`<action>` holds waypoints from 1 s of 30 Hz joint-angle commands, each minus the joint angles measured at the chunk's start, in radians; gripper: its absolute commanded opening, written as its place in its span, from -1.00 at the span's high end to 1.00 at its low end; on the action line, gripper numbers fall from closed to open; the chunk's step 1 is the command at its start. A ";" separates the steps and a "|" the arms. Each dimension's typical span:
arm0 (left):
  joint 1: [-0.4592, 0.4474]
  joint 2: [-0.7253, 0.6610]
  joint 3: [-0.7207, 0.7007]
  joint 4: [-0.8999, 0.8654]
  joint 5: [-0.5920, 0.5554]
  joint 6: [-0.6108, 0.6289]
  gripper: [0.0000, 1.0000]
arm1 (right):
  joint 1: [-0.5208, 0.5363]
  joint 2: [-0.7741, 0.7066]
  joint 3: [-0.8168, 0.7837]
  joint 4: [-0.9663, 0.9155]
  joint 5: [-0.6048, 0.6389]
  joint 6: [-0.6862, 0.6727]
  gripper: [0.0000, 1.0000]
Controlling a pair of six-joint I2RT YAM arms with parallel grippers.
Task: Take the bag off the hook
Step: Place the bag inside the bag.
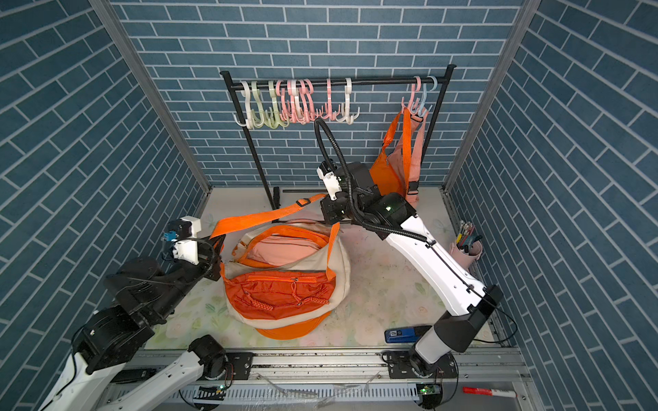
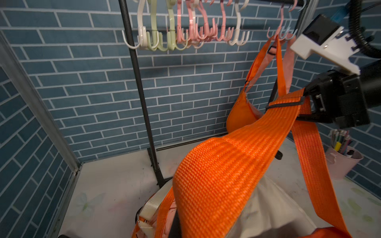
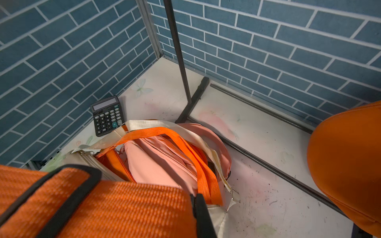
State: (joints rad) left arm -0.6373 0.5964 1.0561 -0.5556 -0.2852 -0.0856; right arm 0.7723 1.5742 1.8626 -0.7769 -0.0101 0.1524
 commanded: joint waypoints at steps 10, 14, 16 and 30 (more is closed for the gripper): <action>0.154 0.129 -0.150 0.132 -0.060 -0.160 1.00 | -0.119 0.107 -0.073 0.184 -0.160 0.007 1.00; 0.263 0.171 -0.214 0.183 0.058 -0.237 1.00 | -0.133 0.156 -0.099 0.232 -0.178 -0.003 0.98; 0.298 0.195 -0.248 0.222 0.103 -0.264 1.00 | -0.136 0.188 -0.105 0.251 -0.185 -0.007 0.98; 0.374 0.353 -0.296 0.328 0.160 -0.360 0.50 | -0.157 0.346 -0.147 0.352 -0.206 -0.020 0.01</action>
State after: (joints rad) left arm -0.2832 0.9493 0.7807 -0.2539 -0.1387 -0.4091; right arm 0.6193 1.9018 1.7222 -0.4641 -0.2070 0.1509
